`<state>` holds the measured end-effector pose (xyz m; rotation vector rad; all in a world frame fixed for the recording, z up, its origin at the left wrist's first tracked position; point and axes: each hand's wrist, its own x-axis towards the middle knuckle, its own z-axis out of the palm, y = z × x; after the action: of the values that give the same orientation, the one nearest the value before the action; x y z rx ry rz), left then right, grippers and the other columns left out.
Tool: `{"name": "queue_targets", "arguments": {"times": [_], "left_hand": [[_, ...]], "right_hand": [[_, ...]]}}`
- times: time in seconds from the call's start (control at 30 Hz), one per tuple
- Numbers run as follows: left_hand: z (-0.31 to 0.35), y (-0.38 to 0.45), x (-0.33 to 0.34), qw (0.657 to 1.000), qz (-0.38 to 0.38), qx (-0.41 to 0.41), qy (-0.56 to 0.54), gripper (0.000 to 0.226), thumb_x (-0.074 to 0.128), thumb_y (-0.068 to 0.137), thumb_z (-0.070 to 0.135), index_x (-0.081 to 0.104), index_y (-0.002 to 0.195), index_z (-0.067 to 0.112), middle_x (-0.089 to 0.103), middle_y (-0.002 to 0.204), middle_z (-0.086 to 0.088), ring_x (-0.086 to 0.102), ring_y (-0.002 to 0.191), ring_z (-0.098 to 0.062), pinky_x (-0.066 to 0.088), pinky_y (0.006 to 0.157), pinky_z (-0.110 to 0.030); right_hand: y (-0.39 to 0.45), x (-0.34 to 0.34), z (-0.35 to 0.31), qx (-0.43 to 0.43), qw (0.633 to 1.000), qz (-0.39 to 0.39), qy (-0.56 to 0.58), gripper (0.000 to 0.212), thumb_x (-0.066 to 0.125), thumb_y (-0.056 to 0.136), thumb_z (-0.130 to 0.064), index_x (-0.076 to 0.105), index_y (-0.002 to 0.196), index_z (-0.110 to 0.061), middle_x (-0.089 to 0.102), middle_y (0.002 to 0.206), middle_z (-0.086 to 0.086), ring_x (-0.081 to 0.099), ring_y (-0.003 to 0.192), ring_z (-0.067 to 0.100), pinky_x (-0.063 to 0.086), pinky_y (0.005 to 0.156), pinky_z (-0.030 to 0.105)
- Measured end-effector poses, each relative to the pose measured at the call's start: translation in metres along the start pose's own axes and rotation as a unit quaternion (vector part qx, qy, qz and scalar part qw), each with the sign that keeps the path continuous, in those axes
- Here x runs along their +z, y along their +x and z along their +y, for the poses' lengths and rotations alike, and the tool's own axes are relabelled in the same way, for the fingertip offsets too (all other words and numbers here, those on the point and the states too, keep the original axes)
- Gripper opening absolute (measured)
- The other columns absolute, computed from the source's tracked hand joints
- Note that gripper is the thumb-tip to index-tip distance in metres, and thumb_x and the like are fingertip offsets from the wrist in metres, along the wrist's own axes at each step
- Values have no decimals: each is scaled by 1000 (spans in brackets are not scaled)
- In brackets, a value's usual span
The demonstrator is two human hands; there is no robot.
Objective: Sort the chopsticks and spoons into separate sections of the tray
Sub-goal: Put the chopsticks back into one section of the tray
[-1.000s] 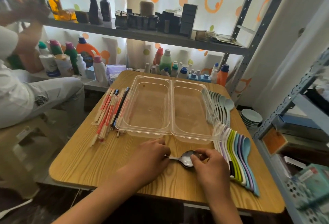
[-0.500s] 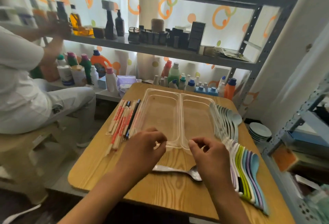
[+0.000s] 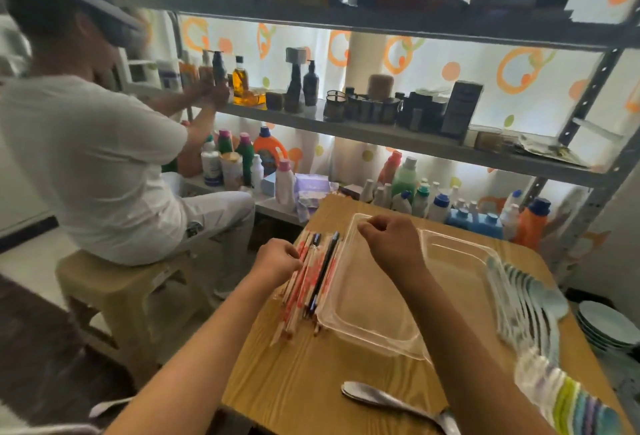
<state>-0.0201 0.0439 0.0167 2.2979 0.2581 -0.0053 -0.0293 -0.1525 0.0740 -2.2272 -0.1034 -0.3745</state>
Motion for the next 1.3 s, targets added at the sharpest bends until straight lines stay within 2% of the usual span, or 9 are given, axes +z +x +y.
{"name": "queue_targets", "arguments": {"times": [0.07,0.2,0.27,0.47,0.63,0.97,1.1,1.23,1.3], "left_hand": [[-3,13,10,1000,-3,-22,19,20,78,78,24,70,91,11,70,92,-6,64,84,-17,55,83,-36],[-11,30,20,997,-16,-59,55,44,85,67,40,58,93,15,62,92,-3,61,84,-18,54,80,-40],[-12,34,20,995,-23,-71,66,48,85,65,43,56,93,17,61,92,-2,60,83,-17,54,78,-38],[-10,42,24,994,-72,-67,56,38,81,72,39,55,92,19,62,92,-1,61,81,-14,47,63,-27],[-4,47,28,991,-88,-58,78,31,75,74,27,60,98,15,65,95,-4,65,83,-18,57,78,-38],[1,52,45,977,-68,-35,198,34,70,83,29,59,112,13,63,99,-5,63,91,-23,55,84,-37],[4,53,50,963,-86,-34,255,28,64,88,28,61,109,10,64,102,-7,64,93,-23,55,81,-34],[4,56,55,947,-94,-36,305,30,53,95,24,58,118,7,61,112,-9,62,101,-25,48,74,-30],[3,56,52,947,-103,-34,304,27,51,96,24,59,116,7,60,105,-8,61,95,-24,47,73,-31]], "right_hand": [[13,12,2,8,1000,-9,-6,22,62,93,-20,73,75,-15,63,63,-2,63,64,13,57,68,34],[31,28,5,13,999,-36,-10,24,61,92,-20,73,75,-10,66,67,6,64,66,17,53,64,32],[38,33,7,16,999,-35,-5,25,61,92,-21,73,74,-9,67,68,7,66,67,20,58,68,38],[54,40,9,-1,999,-42,13,25,61,92,-18,72,76,-4,67,69,12,66,67,25,57,67,39],[58,44,15,-3,999,-46,15,24,62,92,-18,73,78,-2,69,73,14,67,69,26,58,68,39],[56,50,20,17,998,-49,24,21,61,94,-18,75,84,-6,70,77,10,66,70,17,51,61,22],[55,50,21,26,998,-52,30,21,61,94,-18,75,86,-5,70,78,10,65,69,14,46,56,17],[55,51,27,48,997,-48,37,19,63,92,-19,76,83,-7,68,75,6,61,66,9,43,59,22],[56,52,32,69,996,-44,43,20,64,92,-19,76,79,-8,67,71,5,61,65,10,44,60,24]]}}
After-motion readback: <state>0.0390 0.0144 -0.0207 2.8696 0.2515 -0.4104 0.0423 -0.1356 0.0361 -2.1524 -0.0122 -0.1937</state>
